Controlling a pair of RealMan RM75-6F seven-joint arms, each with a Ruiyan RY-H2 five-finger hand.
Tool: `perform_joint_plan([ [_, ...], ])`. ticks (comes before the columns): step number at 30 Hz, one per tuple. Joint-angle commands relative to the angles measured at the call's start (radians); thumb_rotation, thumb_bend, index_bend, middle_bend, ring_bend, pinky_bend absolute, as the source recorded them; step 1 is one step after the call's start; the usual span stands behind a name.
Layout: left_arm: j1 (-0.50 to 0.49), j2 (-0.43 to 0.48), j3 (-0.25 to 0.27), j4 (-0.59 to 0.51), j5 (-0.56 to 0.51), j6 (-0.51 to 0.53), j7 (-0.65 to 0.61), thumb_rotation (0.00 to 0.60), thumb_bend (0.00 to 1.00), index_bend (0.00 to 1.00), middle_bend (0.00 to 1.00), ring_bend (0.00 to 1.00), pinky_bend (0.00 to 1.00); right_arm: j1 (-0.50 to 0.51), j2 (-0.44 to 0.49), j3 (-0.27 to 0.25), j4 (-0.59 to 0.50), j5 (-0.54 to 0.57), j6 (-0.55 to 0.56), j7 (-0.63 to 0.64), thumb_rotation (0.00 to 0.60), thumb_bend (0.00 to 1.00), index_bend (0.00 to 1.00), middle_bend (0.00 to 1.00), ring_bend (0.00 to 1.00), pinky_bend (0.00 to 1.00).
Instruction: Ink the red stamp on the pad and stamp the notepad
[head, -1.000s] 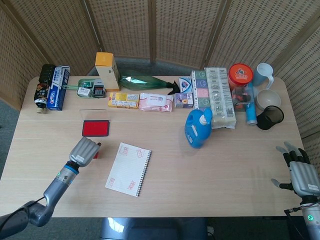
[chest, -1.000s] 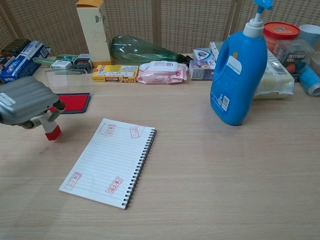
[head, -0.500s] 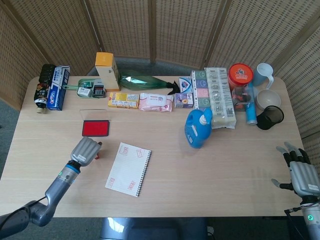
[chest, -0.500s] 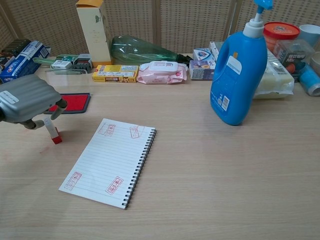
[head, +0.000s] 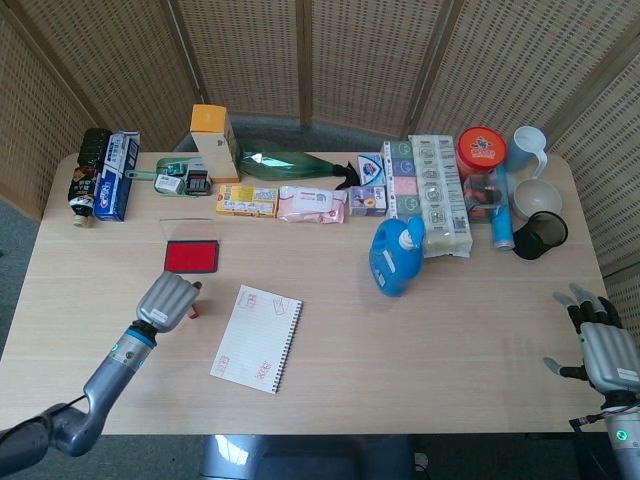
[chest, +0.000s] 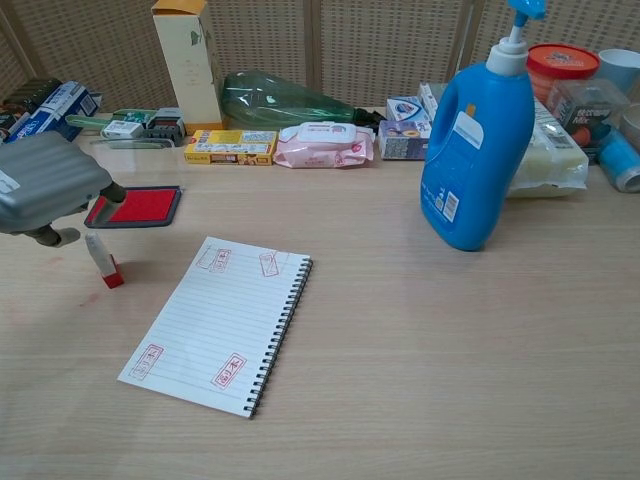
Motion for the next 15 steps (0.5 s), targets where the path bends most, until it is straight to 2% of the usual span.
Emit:
perform_joint_plan([
  [1, 0.010, 0.030, 0.001, -0.031, 0.009, 0.024, -0.009, 0.600, 0.26, 0.56, 1.00, 1.00, 1.00, -0.001, -0.001, -0.001, -0.002, -0.002, 0.002, -0.003, 0.600, 0.00, 0.12, 0.02, 0.00, 0.00],
  [7, 0.035, 0.109, -0.004, -0.113, 0.037, 0.097, -0.057, 0.600, 0.26, 0.55, 1.00, 1.00, 1.00, -0.002, -0.002, -0.002, -0.003, -0.009, 0.008, -0.006, 0.600, 0.00, 0.12, 0.02, 0.00, 0.00],
  [10, 0.066, 0.176, -0.002, -0.182, 0.065, 0.162, -0.131, 0.600, 0.25, 0.50, 1.00, 1.00, 1.00, -0.004, 0.000, -0.002, -0.005, -0.014, 0.016, -0.004, 0.600, 0.00, 0.12, 0.02, 0.00, 0.00],
  [12, 0.088, 0.218, 0.005, -0.228, 0.060, 0.181, -0.167, 0.600, 0.22, 0.42, 0.90, 0.95, 0.97, -0.006, 0.001, -0.002, -0.008, -0.020, 0.022, -0.003, 0.600, 0.00, 0.12, 0.02, 0.00, 0.00],
  [13, 0.099, 0.242, 0.009, -0.255, 0.054, 0.185, -0.179, 0.600, 0.20, 0.35, 0.77, 0.86, 0.91, -0.007, 0.002, -0.003, -0.009, -0.024, 0.026, -0.003, 0.600, 0.00, 0.12, 0.02, 0.00, 0.00],
  [14, 0.115, 0.266, 0.015, -0.285, 0.039, 0.190, -0.190, 0.600, 0.17, 0.28, 0.60, 0.73, 0.82, -0.008, 0.002, -0.003, -0.010, -0.030, 0.031, -0.002, 0.600, 0.00, 0.12, 0.02, 0.00, 0.00],
  [15, 0.128, 0.295, 0.022, -0.324, 0.023, 0.189, -0.194, 0.600, 0.15, 0.22, 0.49, 0.63, 0.75, -0.009, 0.002, -0.004, -0.011, -0.036, 0.035, -0.001, 0.600, 0.00, 0.12, 0.02, 0.00, 0.00],
])
